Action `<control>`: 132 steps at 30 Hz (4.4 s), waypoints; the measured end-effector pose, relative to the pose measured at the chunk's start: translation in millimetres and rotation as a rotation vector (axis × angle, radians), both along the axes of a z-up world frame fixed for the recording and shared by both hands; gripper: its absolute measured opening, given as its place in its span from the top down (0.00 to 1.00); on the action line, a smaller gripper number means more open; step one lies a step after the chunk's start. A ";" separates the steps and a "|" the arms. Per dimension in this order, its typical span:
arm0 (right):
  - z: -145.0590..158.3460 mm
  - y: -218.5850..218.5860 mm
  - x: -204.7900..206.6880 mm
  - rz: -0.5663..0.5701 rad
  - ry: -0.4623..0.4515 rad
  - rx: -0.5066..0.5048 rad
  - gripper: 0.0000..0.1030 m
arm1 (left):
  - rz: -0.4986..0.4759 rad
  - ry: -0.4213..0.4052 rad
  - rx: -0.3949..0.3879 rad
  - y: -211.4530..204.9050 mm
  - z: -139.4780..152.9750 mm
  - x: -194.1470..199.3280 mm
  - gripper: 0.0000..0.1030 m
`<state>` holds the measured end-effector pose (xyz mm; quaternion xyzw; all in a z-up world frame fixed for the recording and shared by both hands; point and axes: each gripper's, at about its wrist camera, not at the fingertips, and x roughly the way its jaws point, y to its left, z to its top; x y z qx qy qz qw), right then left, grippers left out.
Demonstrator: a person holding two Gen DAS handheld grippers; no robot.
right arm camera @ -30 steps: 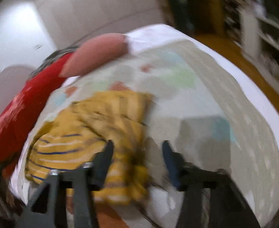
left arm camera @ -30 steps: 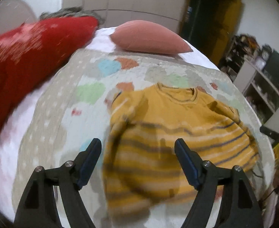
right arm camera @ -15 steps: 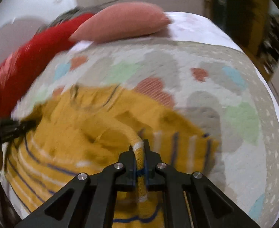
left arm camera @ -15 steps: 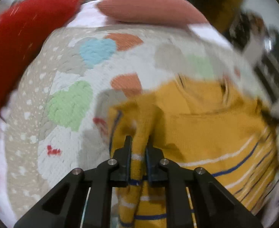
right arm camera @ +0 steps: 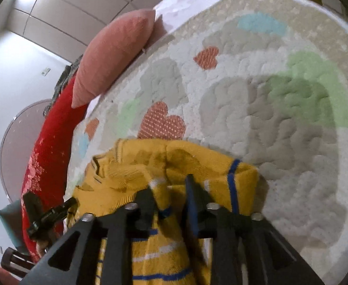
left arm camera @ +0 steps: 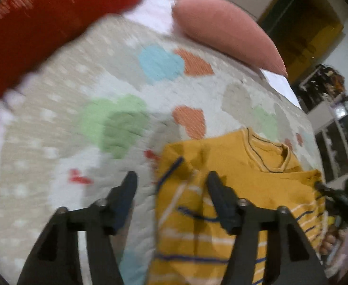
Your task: Fold small clothes
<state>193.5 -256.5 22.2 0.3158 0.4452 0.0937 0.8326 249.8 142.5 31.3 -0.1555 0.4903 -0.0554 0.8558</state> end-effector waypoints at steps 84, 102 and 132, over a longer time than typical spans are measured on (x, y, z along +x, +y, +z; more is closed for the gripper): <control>31.9 374.9 -140.9 0.652 -0.202 -0.235 0.56 | 0.217 -0.124 -0.035 57.0 -2.8 -331.9 0.19; -2.7 46.6 -181.9 -0.023 -0.168 0.037 0.44 | -0.197 -0.065 0.123 -121.7 2.9 -287.3 0.19; -5.4 -15.7 -201.1 -0.182 -0.214 0.083 0.28 | -0.295 -0.001 0.177 -164.8 -20.7 -267.4 0.19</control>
